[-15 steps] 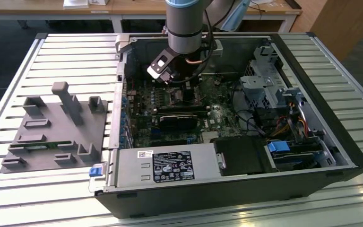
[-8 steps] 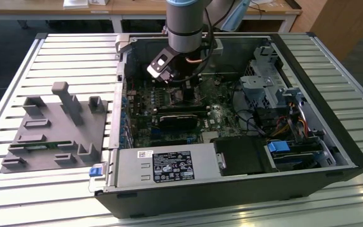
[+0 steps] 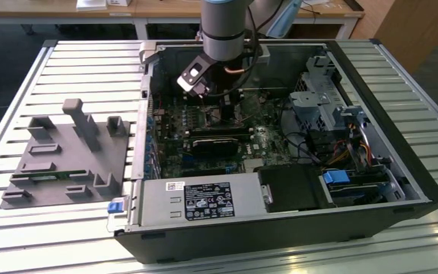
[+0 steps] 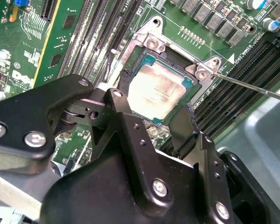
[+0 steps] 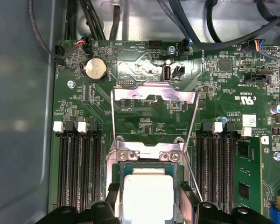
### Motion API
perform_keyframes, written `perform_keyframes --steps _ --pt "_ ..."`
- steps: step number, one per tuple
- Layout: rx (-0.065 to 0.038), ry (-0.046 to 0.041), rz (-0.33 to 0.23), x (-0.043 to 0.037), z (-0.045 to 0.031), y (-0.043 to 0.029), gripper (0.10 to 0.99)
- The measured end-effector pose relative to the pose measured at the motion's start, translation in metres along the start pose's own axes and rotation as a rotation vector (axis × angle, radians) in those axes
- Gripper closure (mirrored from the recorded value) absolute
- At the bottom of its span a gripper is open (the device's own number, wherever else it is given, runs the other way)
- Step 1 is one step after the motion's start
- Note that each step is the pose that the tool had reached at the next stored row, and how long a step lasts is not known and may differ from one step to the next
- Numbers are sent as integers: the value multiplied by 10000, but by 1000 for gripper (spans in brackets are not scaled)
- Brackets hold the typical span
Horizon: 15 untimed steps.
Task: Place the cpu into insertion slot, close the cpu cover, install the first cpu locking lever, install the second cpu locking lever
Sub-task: 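Place the cpu into insertion slot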
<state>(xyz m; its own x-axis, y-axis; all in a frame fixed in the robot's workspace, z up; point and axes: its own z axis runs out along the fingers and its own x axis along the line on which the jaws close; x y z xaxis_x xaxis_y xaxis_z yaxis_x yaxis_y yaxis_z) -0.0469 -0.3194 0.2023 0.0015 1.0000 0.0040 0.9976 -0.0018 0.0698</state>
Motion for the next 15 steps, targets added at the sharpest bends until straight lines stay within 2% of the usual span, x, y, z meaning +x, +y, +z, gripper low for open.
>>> perform_keyframes --steps 4,6,7,9,10,13,14,15 --pt "11 0 0 0 -14 1 486" --pt "17 0 1 0 -24 2 612" --pt "21 0 0 0 -27 3 612" --pt "38 4 -1 0 -28 8 729" --pt "48 3 0 0 -28 9 729" --pt "80 0 0 0 -33 16 906" --pt "89 0 1 0 -35 17 906" --pt "97 1 1 1 -37 18 965"
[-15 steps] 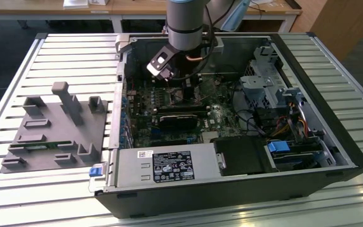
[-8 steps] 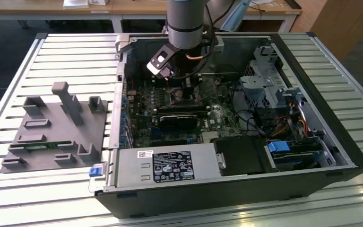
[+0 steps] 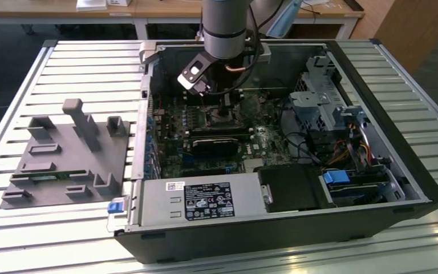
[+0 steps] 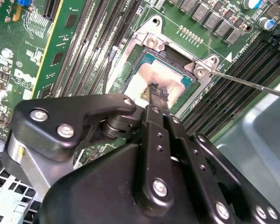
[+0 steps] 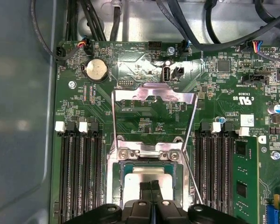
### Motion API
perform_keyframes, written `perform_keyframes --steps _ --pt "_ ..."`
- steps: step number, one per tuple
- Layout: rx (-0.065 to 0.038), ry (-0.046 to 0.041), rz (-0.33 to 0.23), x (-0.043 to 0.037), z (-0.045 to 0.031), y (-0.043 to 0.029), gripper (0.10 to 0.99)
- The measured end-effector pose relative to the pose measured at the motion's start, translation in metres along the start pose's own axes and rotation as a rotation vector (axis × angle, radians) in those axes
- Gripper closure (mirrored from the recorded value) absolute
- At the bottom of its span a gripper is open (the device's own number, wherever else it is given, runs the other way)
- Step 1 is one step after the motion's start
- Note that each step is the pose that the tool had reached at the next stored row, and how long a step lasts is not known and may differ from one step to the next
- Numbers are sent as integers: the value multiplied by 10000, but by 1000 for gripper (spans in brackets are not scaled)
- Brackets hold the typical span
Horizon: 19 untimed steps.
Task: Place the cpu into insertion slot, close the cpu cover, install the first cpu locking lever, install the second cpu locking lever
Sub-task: 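Place the cpu into insertion slot, then close the cpu cover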
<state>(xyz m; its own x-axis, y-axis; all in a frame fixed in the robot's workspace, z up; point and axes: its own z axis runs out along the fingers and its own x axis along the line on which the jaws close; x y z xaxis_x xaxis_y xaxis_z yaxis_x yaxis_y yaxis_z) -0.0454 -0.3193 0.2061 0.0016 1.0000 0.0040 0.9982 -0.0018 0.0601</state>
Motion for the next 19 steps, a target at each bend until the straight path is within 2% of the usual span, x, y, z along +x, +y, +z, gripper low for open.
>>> perform_keyframes --steps 11,19 --pt "74 0 1 0 -32 6 980" --pt "91 0 2 0 -46 6 980"
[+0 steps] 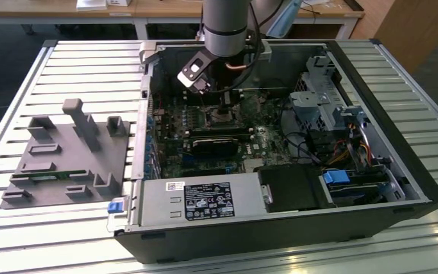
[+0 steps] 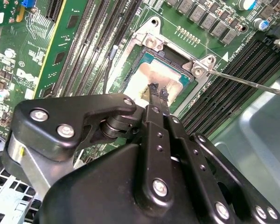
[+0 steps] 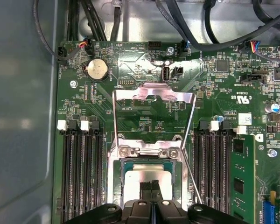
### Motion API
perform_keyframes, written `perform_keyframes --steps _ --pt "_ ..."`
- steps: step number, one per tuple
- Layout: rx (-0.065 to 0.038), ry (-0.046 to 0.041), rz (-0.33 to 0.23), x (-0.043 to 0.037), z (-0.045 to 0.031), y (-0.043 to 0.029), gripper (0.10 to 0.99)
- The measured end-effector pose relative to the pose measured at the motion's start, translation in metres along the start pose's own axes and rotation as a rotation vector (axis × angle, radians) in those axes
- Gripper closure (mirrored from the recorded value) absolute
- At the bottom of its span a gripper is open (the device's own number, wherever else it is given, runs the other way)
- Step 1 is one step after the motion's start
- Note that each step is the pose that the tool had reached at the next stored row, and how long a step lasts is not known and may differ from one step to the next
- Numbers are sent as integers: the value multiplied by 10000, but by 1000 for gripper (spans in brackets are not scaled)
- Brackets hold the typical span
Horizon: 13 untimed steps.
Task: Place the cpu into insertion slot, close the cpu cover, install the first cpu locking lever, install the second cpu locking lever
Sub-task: 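Close the cpu cover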
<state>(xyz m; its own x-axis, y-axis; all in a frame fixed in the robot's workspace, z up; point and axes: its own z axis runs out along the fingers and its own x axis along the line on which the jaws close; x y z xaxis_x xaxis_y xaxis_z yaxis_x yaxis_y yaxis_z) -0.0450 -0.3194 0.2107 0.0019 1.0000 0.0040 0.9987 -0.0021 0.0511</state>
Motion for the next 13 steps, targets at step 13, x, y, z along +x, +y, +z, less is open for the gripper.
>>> perform_keyframes --steps 13 --pt "34 -1 1 0 -69 4 980"
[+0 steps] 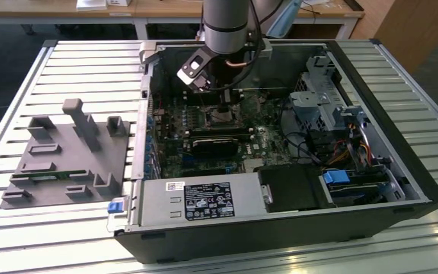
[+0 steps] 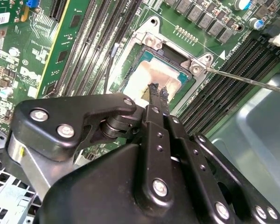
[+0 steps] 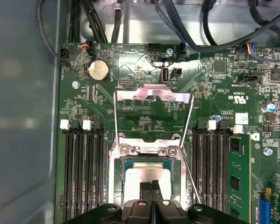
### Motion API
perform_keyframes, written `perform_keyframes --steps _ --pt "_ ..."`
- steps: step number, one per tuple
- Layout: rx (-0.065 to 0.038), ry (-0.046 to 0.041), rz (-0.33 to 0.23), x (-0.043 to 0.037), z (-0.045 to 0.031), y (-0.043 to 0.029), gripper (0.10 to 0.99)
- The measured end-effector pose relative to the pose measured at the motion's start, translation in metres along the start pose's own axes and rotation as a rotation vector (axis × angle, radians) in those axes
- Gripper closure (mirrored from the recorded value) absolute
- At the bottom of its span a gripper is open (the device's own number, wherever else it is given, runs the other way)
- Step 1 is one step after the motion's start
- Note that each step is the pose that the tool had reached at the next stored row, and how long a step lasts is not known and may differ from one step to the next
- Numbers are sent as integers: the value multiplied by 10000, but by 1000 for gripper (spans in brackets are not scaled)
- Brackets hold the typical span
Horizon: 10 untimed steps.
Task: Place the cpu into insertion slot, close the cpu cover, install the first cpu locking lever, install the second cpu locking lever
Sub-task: 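Close the cpu cover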
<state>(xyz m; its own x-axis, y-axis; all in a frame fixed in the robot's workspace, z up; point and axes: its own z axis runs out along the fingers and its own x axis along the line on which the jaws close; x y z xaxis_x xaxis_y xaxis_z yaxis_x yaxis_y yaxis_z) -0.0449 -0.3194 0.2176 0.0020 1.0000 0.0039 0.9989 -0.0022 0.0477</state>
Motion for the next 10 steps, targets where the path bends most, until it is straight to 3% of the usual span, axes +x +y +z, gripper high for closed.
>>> perform_keyframes --steps 10 --pt "107 0 1 1 -150 8 980"
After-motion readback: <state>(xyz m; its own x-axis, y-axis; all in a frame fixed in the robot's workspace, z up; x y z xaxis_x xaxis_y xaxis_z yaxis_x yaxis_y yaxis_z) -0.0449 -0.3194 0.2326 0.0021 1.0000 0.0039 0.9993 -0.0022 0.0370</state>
